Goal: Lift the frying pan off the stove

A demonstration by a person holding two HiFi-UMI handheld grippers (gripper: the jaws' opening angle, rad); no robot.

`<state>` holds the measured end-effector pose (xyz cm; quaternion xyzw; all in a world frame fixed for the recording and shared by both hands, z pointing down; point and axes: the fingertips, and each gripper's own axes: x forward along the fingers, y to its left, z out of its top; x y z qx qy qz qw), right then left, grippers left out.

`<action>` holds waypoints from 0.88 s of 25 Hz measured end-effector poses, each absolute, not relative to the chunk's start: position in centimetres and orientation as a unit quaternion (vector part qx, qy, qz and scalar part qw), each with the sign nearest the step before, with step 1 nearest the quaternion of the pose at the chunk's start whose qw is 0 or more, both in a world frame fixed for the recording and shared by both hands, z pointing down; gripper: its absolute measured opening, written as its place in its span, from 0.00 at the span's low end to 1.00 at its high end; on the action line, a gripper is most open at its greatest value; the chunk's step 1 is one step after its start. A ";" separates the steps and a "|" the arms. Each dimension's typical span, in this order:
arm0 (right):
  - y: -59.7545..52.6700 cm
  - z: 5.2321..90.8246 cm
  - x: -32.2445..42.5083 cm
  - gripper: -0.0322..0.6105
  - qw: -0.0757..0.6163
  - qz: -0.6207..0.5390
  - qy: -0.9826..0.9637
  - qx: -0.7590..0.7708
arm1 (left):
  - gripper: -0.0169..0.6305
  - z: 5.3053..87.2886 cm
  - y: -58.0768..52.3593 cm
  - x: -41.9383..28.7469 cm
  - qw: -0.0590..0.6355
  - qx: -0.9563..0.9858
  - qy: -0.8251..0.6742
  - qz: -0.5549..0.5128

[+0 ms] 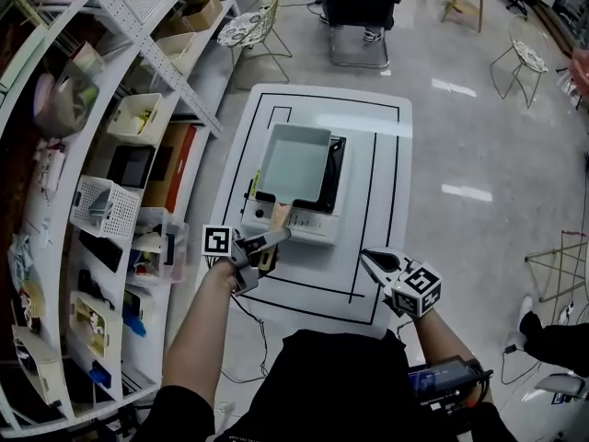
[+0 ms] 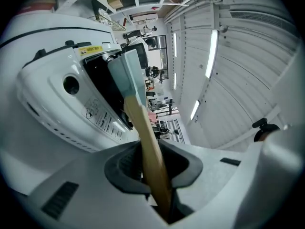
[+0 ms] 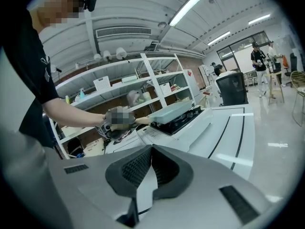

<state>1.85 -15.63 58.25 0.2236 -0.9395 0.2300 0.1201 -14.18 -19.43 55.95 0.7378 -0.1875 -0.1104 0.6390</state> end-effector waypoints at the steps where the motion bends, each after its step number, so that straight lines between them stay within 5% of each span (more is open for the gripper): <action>1: -15.7 58.1 1.6 0.09 0.121 0.229 -0.940 0.223 | 0.15 55.9 -19.4 -14.0 0.638 0.739 -0.188 -0.111; 22: -15.9 56.9 -0.6 0.09 0.116 0.219 -0.944 0.219 | 0.14 53.7 -18.2 -12.4 0.604 0.754 -0.239 -0.097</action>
